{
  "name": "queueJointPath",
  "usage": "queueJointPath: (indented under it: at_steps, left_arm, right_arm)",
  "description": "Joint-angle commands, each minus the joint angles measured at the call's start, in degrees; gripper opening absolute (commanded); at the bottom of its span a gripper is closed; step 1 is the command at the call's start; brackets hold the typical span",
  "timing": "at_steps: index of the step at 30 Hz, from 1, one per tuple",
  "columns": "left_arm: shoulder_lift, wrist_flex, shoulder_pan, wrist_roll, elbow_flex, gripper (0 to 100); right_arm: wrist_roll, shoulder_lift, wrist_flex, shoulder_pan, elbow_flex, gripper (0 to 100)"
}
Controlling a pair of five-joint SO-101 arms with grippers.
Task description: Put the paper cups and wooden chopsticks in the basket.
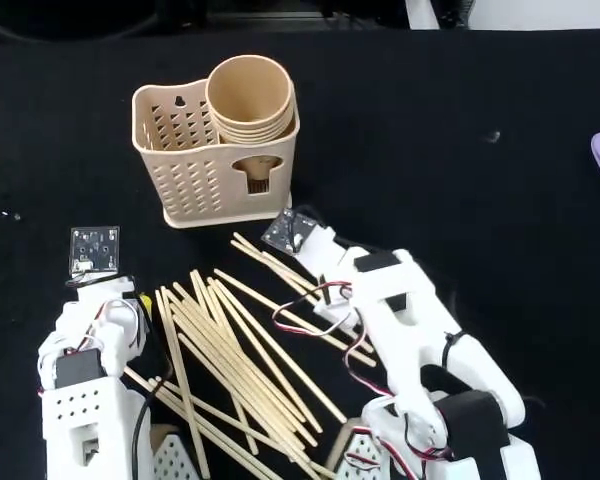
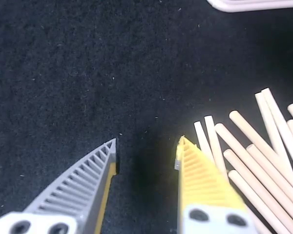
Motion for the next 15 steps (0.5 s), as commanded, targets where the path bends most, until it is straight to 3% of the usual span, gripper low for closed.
queueJointPath:
  at_steps: [1,8,15]
  left_arm:
    - [-0.5,-1.1,-0.2,0.4,-1.0,20]
    - [-0.5,-1.1,-0.2,0.4,-1.1,20]
    - [-0.5,-1.1,-0.2,0.4,-1.0,20]
  right_arm:
    - [-0.2,0.0,-0.4,3.3,-3.8,1.0]
    - [6.9,0.0,-0.1,12.1,-4.4,1.0]
    - [4.1,0.4,-0.1,12.2,-4.4,4.6]
